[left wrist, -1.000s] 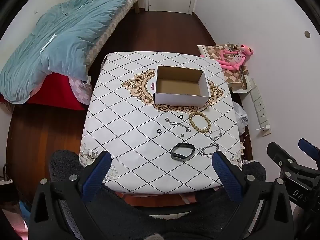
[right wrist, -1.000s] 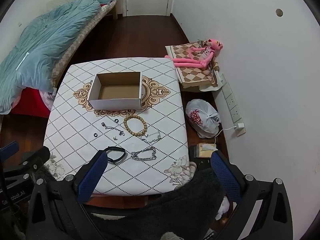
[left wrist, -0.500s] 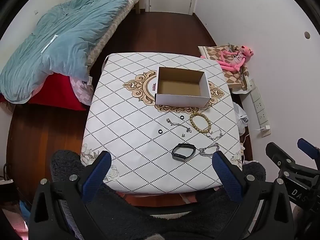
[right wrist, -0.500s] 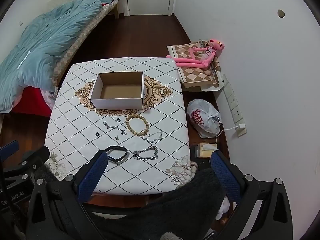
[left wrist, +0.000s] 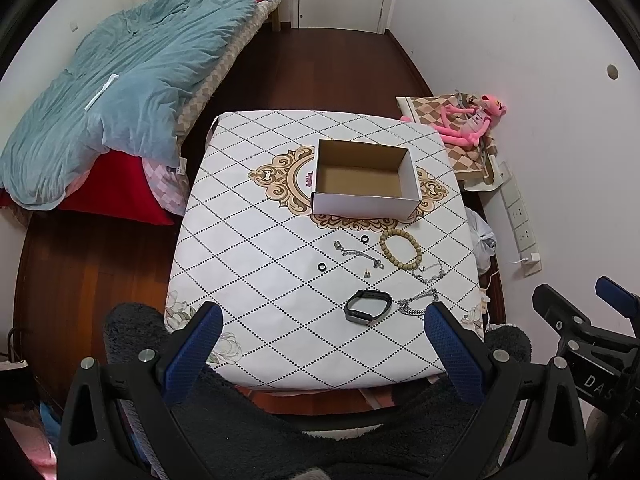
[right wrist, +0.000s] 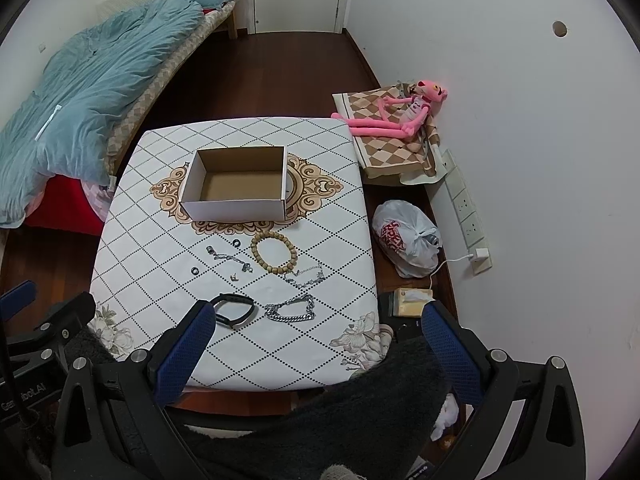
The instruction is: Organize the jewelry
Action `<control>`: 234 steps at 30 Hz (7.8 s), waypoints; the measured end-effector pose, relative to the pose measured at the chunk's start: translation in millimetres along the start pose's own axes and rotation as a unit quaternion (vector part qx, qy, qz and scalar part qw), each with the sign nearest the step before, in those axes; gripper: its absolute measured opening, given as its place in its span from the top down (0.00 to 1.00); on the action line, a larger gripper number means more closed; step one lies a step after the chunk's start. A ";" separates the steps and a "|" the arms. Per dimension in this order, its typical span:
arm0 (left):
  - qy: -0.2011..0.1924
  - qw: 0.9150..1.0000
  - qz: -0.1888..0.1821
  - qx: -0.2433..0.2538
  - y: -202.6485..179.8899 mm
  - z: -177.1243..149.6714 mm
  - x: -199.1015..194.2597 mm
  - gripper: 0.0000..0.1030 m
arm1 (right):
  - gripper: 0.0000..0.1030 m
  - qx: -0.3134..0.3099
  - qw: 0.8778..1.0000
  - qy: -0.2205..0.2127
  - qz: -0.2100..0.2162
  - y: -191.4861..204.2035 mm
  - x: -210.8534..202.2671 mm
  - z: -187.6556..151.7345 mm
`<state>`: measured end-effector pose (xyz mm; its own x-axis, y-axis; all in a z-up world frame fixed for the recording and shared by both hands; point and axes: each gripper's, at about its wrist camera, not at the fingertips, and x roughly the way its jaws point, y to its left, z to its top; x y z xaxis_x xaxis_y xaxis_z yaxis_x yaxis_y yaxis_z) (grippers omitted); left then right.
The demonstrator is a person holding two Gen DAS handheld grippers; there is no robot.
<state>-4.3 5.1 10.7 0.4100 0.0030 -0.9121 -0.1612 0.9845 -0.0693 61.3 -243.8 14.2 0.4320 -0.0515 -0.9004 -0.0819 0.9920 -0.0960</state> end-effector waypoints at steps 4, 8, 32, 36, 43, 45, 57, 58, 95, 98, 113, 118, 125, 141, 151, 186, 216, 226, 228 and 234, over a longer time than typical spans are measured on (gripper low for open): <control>0.000 1.000 0.000 0.000 0.1 0.3 -0.2 0.00 | 0.00 0.000 1.000 0.000 0.000 -0.1 -0.9 0.2; 0.001 1.000 -0.001 0.000 -0.1 0.8 -1.0 0.00 | 0.00 0.001 1.000 -0.002 -0.001 0.1 -0.5 -1.1; -0.003 1.000 0.001 0.001 -2.0 0.9 -3.8 0.00 | 0.00 0.001 1.000 -0.006 -0.003 -6.3 -6.1 2.6; -0.003 1.000 0.001 0.001 -2.2 1.2 -4.0 0.00 | 0.00 0.001 1.000 -0.006 -0.004 -5.9 -6.2 2.2; -0.004 1.000 0.001 0.000 -3.4 1.3 -4.9 0.00 | 0.00 0.001 1.000 -0.006 -0.003 -7.8 -8.4 3.4; -0.005 1.000 0.001 0.000 -4.3 1.9 -6.4 0.00 | 0.00 0.001 1.000 -0.006 -0.002 -7.6 -8.5 2.7; -0.009 1.000 0.000 0.000 -6.5 5.0 -9.8 0.00 | 0.00 0.000 1.000 -0.009 -0.003 -7.4 -11.5 3.1; -0.010 1.000 -0.001 0.000 -5.7 3.8 -10.1 0.00 | 0.00 0.000 1.000 -0.009 -0.003 -7.2 -11.4 2.9; 0.167 0.984 0.034 0.056 -28.5 -18.2 242.7 0.07 | 0.13 0.110 0.979 0.170 0.023 -53.3 243.2 -54.5; 0.185 0.979 0.030 0.078 -36.3 -20.3 259.6 0.32 | 0.13 0.111 0.979 0.167 0.029 -51.5 249.0 -54.6; 0.142 0.984 0.005 0.105 -42.1 -35.6 258.5 0.97 | 0.42 0.075 0.983 0.165 0.040 -24.0 277.5 -54.6; 0.135 0.986 0.003 0.093 -17.7 -29.7 251.0 0.97 | 0.92 0.049 0.990 0.128 0.034 -7.0 274.6 -48.7; 0.104 0.992 -0.011 0.075 -1.2 -14.0 218.5 0.98 | 0.92 0.085 0.986 0.116 0.087 -0.6 252.5 -45.8; 0.151 0.983 -0.072 0.072 -53.3 19.2 250.2 0.65 | 0.92 0.083 0.986 0.060 0.129 -3.4 199.0 -8.0; 0.136 0.982 -0.045 0.127 -78.2 -0.9 262.8 0.94 | 0.92 0.106 0.984 0.078 0.120 -19.2 208.2 -20.5; 0.071 0.991 -0.105 0.029 -56.9 192.9 251.0 0.91 | 0.92 0.034 0.977 0.038 0.206 34.0 221.7 181.8; 0.000 0.998 0.057 0.020 -38.0 192.3 243.1 0.00 | 0.08 -0.001 0.993 0.090 0.072 39.4 284.5 161.9; -0.010 0.997 0.065 0.033 -43.0 167.9 227.7 0.00 | 0.06 -0.001 0.997 0.064 0.049 48.5 268.7 138.8; -0.018 0.997 0.065 0.031 -41.6 164.8 217.7 0.00 | 0.06 -0.001 0.997 0.057 0.047 49.9 260.7 136.3; -0.041 0.997 0.064 0.024 -39.9 154.3 184.0 0.00 | 0.06 0.001 0.998 0.032 0.049 49.5 228.0 127.6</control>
<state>216.1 -6.6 -92.0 0.4613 0.1406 -0.8760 -0.1741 0.9825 0.0660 270.4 -191.7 -141.7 0.3636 0.0388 -0.9308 -0.1200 0.9928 -0.0054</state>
